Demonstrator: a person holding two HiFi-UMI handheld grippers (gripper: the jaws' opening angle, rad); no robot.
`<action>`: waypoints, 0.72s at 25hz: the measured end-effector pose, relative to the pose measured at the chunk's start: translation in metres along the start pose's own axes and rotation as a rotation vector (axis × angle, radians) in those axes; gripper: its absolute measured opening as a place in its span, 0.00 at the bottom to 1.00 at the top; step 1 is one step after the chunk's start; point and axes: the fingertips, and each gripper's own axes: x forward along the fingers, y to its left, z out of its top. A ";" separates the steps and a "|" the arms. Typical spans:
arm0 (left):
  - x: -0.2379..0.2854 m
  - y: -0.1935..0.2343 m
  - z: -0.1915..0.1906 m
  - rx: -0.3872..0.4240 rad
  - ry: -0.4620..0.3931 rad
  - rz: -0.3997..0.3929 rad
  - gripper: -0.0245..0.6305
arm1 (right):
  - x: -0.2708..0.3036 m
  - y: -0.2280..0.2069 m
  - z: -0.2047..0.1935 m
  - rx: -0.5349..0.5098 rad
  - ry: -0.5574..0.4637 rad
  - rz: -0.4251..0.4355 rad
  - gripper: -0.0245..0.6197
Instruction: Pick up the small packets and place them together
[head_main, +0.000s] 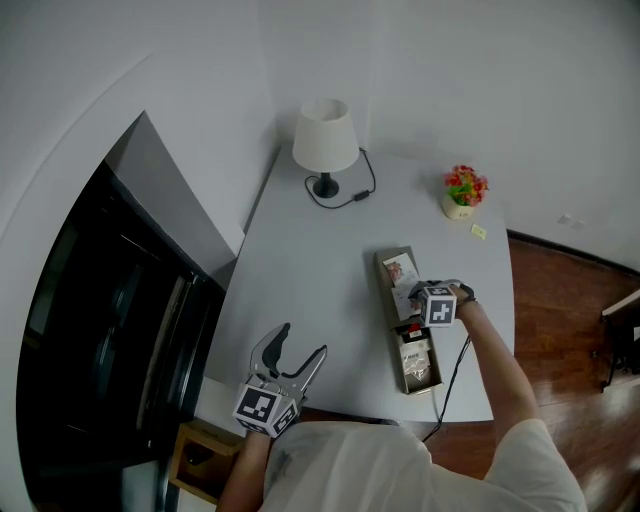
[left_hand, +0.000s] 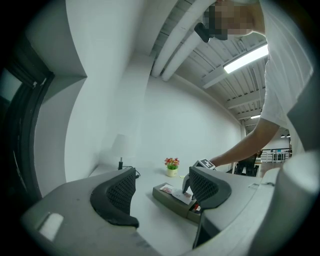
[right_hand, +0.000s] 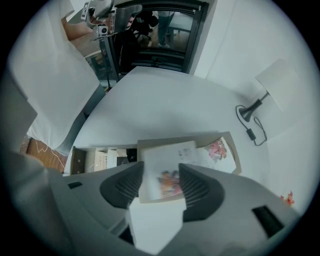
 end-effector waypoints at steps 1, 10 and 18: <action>-0.001 -0.001 0.000 0.000 -0.002 -0.001 0.53 | 0.002 0.002 -0.002 0.002 0.008 0.006 0.45; -0.007 -0.013 -0.002 0.002 -0.004 -0.026 0.53 | -0.016 0.009 0.012 0.121 -0.114 -0.089 0.45; 0.006 -0.025 0.009 0.024 -0.023 -0.098 0.53 | -0.146 0.007 0.093 0.496 -0.820 -0.425 0.64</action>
